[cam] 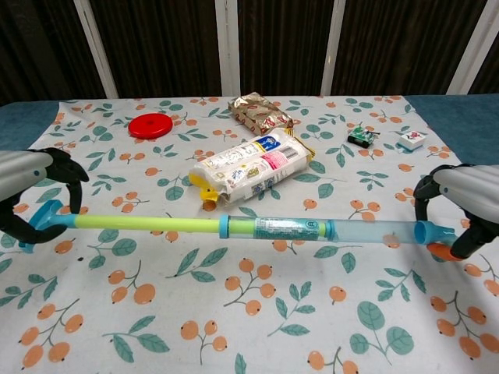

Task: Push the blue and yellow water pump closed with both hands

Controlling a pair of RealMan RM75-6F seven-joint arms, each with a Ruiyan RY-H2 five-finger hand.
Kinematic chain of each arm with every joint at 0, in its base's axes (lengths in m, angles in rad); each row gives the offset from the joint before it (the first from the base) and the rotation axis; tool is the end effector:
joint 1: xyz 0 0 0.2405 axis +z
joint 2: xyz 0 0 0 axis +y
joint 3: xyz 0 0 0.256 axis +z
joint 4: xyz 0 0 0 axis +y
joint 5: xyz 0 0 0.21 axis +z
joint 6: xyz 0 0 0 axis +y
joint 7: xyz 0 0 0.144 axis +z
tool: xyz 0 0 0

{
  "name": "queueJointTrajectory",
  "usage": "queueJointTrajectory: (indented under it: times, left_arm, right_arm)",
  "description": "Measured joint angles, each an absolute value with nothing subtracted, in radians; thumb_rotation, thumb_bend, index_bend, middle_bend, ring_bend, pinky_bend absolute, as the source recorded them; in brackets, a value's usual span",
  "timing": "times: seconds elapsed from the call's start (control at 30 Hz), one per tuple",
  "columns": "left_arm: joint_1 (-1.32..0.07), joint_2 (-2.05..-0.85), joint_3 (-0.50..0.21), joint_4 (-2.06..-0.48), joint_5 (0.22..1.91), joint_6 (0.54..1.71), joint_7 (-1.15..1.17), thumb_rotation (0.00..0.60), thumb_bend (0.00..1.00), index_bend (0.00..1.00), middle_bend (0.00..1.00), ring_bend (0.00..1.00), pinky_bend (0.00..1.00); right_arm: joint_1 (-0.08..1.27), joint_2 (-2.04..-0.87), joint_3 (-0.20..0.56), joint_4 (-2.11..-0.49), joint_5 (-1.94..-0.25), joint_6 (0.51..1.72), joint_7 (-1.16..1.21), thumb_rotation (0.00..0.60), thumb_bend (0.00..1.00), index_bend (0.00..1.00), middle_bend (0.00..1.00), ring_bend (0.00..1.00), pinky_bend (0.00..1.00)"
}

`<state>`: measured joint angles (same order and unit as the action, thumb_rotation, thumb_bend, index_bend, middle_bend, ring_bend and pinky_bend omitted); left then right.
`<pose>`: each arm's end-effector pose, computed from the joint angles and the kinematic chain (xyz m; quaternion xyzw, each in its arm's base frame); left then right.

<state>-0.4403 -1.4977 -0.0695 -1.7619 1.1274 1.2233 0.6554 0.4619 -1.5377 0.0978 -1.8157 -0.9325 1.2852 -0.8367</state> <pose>-0.1951 0.2472 0.0042 -0.7135 -0.3922 -0.3068 0.4929 -0.1929 -0.2481 -0.0012 0.6995 -0.4122 0.2499 0.5276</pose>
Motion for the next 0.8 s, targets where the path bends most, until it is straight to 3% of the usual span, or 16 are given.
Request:
queueJointTrajectory:
  times: [0.8]
  left_arm:
    - [-0.509,-1.653,-0.096,-1.769,1.060,1.245,0.774,0.600,0.58,0.58,0.17,0.00,0.00]
  right_arm:
    - [0.477,-1.525,0.071,-1.905,-0.957,1.325,-0.862,0.600,0.39,0.68,0.22,0.00,0.00]
